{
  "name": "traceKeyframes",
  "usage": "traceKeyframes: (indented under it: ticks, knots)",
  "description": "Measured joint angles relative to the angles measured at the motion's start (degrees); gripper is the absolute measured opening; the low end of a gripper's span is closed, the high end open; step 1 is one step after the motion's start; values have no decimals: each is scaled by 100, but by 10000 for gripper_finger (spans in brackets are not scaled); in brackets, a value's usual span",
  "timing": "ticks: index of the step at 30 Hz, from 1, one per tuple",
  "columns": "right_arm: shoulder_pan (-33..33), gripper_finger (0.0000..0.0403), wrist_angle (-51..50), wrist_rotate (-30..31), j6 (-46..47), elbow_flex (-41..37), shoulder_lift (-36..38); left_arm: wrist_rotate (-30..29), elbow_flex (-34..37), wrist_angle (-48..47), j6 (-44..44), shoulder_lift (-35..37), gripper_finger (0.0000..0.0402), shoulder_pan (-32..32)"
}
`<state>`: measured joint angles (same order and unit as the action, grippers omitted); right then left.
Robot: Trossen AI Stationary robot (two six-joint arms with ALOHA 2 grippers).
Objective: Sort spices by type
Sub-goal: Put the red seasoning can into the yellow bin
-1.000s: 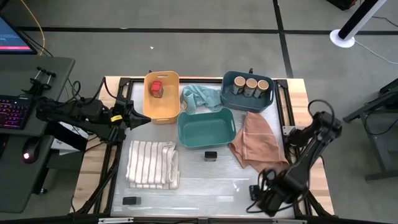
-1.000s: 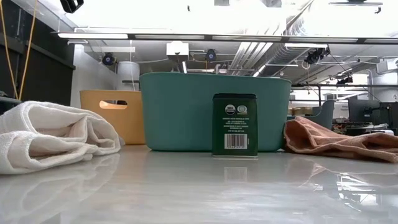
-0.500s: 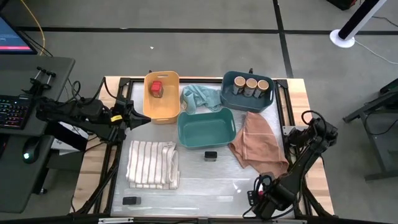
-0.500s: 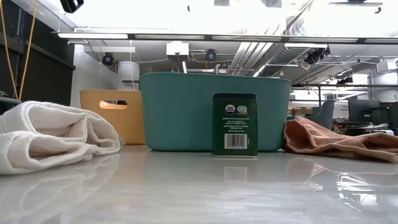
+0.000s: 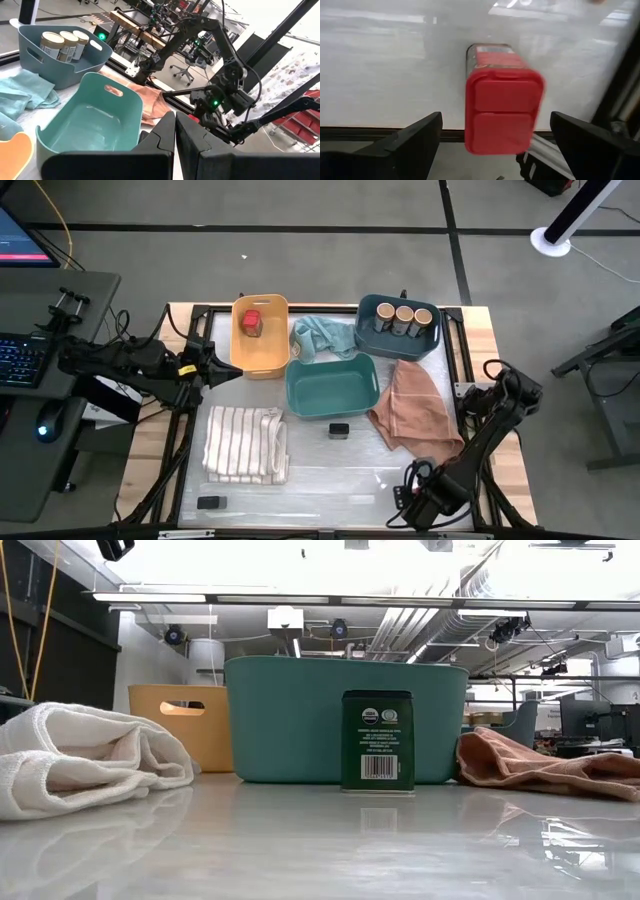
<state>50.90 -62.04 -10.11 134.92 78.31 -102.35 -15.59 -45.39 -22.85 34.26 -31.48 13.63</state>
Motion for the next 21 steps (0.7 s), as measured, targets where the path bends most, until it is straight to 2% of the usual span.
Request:
traceKeyframes:
  ticks: [9,17,21]
  knots:
    - [8,366,429,27,-133,-531,-4,0,0,0,2,0,0,0]
    - [-40,364,463,140,-247,-610,-4,-1,0,1,4,-1,0,0]
    - [-40,339,547,28,-290,-610,-4,-2,0,0,4,0,0,0]
